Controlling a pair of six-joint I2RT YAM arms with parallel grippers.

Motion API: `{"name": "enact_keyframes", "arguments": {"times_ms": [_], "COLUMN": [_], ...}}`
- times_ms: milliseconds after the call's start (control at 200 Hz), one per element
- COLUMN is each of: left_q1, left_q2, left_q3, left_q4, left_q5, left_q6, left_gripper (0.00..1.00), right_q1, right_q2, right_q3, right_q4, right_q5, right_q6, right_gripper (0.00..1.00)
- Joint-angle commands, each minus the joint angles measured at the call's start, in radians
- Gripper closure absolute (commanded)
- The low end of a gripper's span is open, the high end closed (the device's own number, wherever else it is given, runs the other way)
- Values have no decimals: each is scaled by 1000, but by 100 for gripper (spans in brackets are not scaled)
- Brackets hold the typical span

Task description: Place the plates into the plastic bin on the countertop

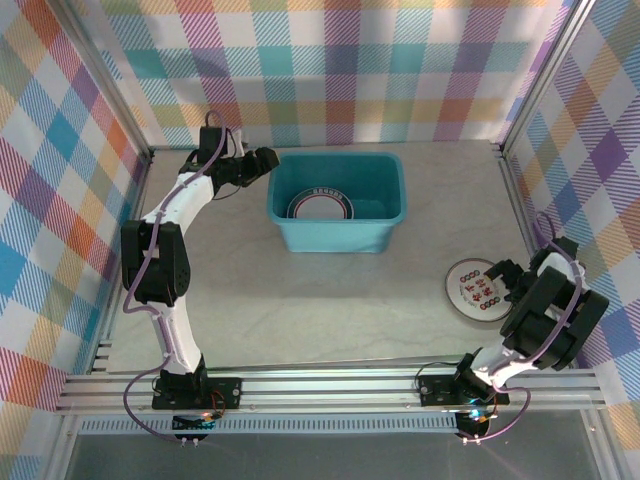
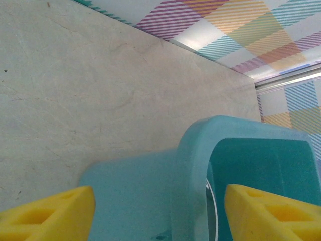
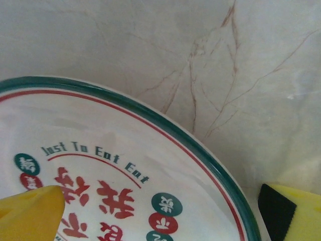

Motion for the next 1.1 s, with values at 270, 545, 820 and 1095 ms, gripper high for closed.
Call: {"name": "enact_keyframes", "arguments": {"times_ms": [270,545,820,1095], "left_q1": [-8,-8,-8,-7], "left_q2": [7,1,1,12], "left_q3": [18,14,2,-6], "left_q4": [-15,-14,-8,17], "left_q5": [1,2,1,5], "left_q6": [18,19,17,-3], "left_gripper": [31,31,31,31], "right_q1": [45,88,98,104], "right_q2": [60,43,41,56], "right_q3": [31,10,12,17], "right_q4": [5,31,-19,-9], "right_q5": [-95,-150,-135,-165], "right_q6": [-30,-27,-45,-52], "right_gripper": [7,15,32,53]}}
